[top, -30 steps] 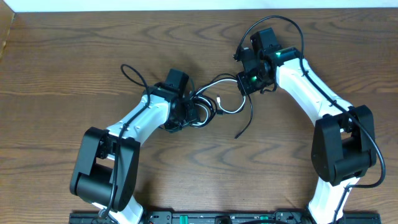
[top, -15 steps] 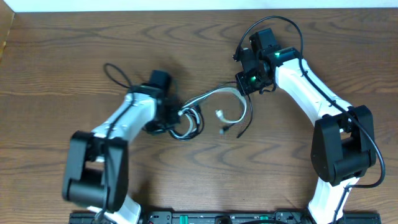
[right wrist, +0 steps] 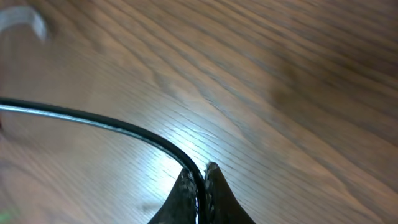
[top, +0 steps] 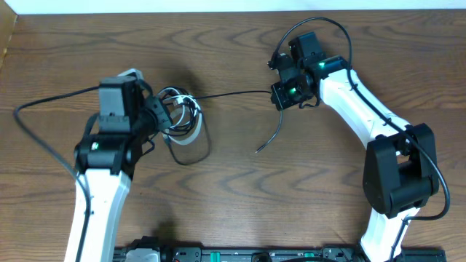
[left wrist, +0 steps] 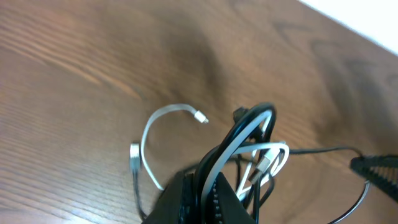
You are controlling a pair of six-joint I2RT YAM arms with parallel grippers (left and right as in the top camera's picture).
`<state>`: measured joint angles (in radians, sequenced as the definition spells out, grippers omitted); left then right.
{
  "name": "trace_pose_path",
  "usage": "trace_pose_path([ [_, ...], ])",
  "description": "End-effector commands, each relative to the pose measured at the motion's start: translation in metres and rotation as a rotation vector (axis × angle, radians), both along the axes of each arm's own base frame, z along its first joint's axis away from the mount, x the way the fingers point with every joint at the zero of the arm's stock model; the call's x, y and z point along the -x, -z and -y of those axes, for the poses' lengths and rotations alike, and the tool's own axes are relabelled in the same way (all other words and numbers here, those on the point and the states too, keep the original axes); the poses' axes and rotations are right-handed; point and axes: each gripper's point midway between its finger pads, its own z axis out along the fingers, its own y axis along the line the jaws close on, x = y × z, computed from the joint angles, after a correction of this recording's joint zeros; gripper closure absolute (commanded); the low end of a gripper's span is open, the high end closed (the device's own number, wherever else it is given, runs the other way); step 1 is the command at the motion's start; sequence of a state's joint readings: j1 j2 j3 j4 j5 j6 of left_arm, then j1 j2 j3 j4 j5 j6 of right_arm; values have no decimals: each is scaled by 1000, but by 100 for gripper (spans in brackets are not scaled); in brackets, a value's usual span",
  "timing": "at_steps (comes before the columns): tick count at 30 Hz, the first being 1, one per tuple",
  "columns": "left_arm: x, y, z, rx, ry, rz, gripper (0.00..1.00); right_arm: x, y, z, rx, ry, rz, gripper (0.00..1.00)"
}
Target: Untangle cables
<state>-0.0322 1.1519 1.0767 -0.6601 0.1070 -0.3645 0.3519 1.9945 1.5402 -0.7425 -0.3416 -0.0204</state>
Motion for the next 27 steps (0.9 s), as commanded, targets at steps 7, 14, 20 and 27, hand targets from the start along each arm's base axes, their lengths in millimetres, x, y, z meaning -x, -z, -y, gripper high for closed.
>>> trace_pose_path([
  [7,3,11,-32,-122,-108,-53,92,-13,3,18,55,108,5,99],
  [14,0,61,-21,-72,-75,-236,87,-39,3,49,222,199,133,99],
  [20,7,93,-12,-35,-43,-370,59,-52,-4,44,192,215,188,98],
  [27,22,105,-12,-37,-43,-454,24,-68,-13,39,160,224,257,69],
])
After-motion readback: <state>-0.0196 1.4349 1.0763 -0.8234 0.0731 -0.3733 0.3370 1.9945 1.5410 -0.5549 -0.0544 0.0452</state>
